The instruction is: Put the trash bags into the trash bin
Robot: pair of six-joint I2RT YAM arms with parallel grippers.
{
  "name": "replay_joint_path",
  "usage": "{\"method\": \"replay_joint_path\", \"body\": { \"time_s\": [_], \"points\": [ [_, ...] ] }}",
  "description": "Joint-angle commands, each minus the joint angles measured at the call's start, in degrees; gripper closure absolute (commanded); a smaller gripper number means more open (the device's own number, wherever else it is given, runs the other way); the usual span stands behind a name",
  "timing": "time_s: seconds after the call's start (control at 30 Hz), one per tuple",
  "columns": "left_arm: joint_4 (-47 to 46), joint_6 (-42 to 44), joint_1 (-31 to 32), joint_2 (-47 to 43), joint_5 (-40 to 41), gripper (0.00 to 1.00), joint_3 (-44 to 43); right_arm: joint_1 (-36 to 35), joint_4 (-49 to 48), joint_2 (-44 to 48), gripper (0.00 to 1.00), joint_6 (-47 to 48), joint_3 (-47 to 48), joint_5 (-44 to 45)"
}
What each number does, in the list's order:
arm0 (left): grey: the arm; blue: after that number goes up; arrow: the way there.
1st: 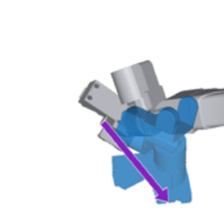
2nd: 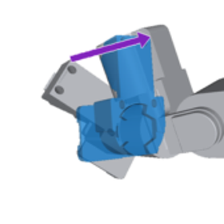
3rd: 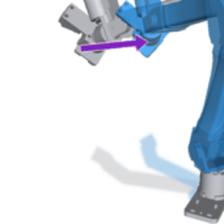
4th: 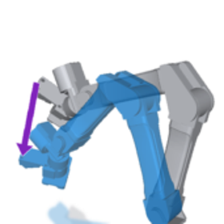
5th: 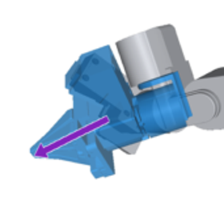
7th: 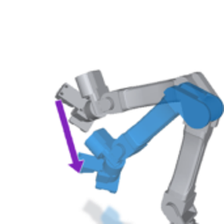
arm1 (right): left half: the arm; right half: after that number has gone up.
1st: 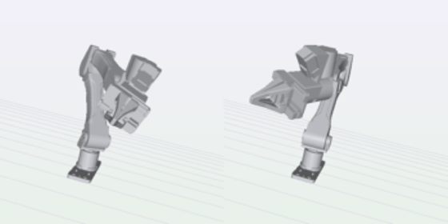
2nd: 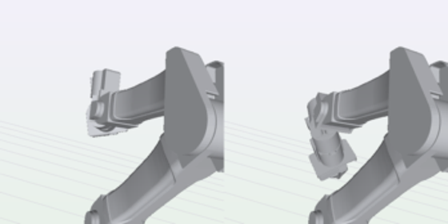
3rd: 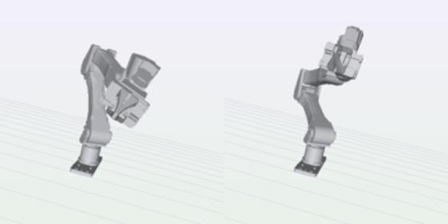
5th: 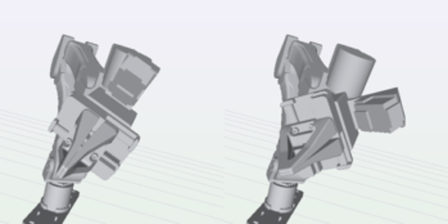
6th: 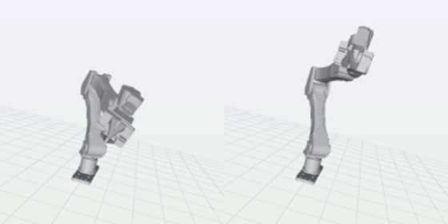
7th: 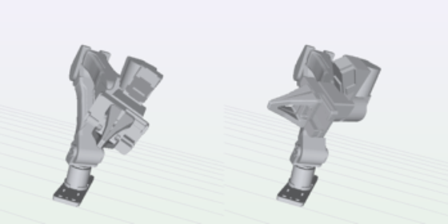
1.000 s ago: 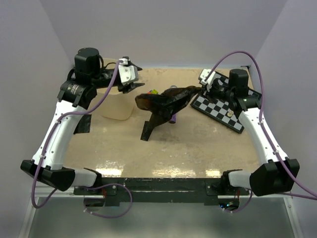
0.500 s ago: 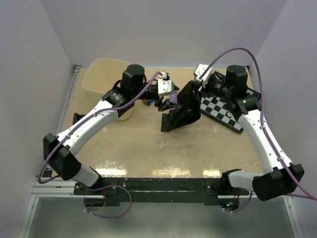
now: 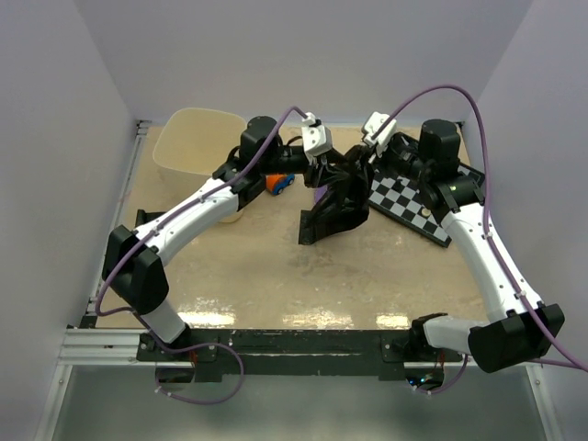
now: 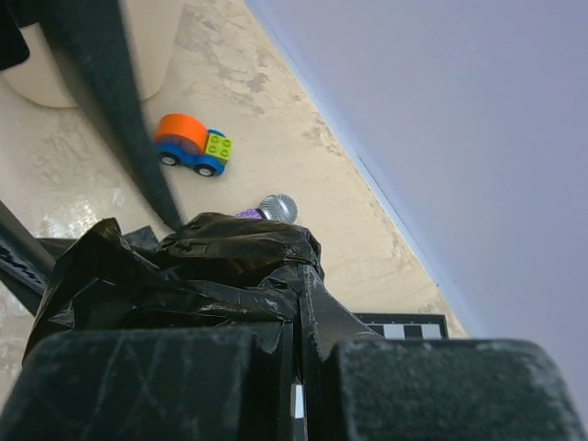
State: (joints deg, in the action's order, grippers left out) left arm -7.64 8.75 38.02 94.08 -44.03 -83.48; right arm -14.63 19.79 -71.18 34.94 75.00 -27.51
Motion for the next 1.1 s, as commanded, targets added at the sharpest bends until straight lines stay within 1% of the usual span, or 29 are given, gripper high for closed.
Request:
{"method": "replay_joint_path", "body": {
  "time_s": [0.0,0.03,0.07,0.13,0.2,0.33,0.47,0.5,0.53,0.57,0.63,0.67,0.73,0.77,0.83,0.97,1.0,1.07],
  "points": [
    [-2.48,-4.19,0.39,2.5,-6.67,0.64,-4.23,-0.05,-5.89,0.51,1.0,-4.17,0.76,5.43],
    [-1.34,-3.57,0.48,2.94,-7.38,0.71,-4.67,-0.04,-6.51,0.34,1.0,-4.7,0.67,6.23],
    [0.41,-2.96,0.48,3.38,-8.26,0.84,-5.19,-0.04,-7.04,0.16,1.0,-5.14,0.67,6.67],
    [3.58,-1.64,0.48,3.65,-8.97,1.0,-5.81,0.04,-8.01,-0.1,1.0,-5.93,0.76,7.29],
    [6.22,0.2,0.39,2.69,-9.58,1.0,-5.99,0.39,-8.28,-0.36,1.0,-5.59,0.85,8.69],
    [19.47,6.96,0.13,0.84,-13.09,1.0,-9.32,0.48,-7.31,-0.19,1.0,-1.29,0.41,10.97],
    [31.61,10.84,0.04,0.66,-17.4,1.0,-14.33,0.48,-7.49,0.69,1.0,1.97,-1.08,12.3],
    [35.03,10.85,-0.22,0.92,-17.32,0.93,-15.91,0.48,-7.31,1.21,1.0,3.11,-1.52,12.21],
    [37.58,11.19,-0.92,1.1,-17.49,0.76,-17.84,0.48,-7.31,1.91,1.0,3.55,-1.87,11.43],
    [39.7,11.81,-1.89,1.28,-17.93,0.67,-18.9,0.48,-7.22,2.35,1.0,4.08,-2.49,10.99],
    [43.05,12.95,-4.26,1.02,-18.02,0.54,-20.48,0.48,-7.31,4.02,1.0,5.92,-3.98,10.2],
    [43.93,13.65,-5.75,0.49,-17.93,0.5,-20.67,0.48,-8.53,6.12,1.0,7.06,-5.99,9.58],
    [43.59,14.01,-8.65,-1.0,-17.58,0.45,-18.57,0.48,-11.08,10.6,1.0,10.4,-10.03,7.04],
    [42.72,14.01,-9.97,-1.96,-17.32,0.44,-17.43,0.48,-12.66,13.14,1.0,12.33,-12.49,5.38],
    [39.04,13.05,-10.42,-3.55,-13.56,0.44,-13.74,0.48,-16.78,17.89,1.0,14.71,-16.97,3.08],
    [23.15,1.9,-10.51,-6.54,-11.35,0.43,-5.31,0.4,-21.19,24.06,1.0,20.85,-22.35,0.27],
    [20.58,0.58,-10.16,-6.37,-9.86,0.44,-3.46,0.39,-21.72,25.29,1.0,22.44,-22.88,-1.04],
    [17.84,0.56,-8.59,-5.49,-4.07,0.45,-1.69,0.4,-22.51,27.22,1.0,24.9,-23.58,-3.33]
  ]
}}
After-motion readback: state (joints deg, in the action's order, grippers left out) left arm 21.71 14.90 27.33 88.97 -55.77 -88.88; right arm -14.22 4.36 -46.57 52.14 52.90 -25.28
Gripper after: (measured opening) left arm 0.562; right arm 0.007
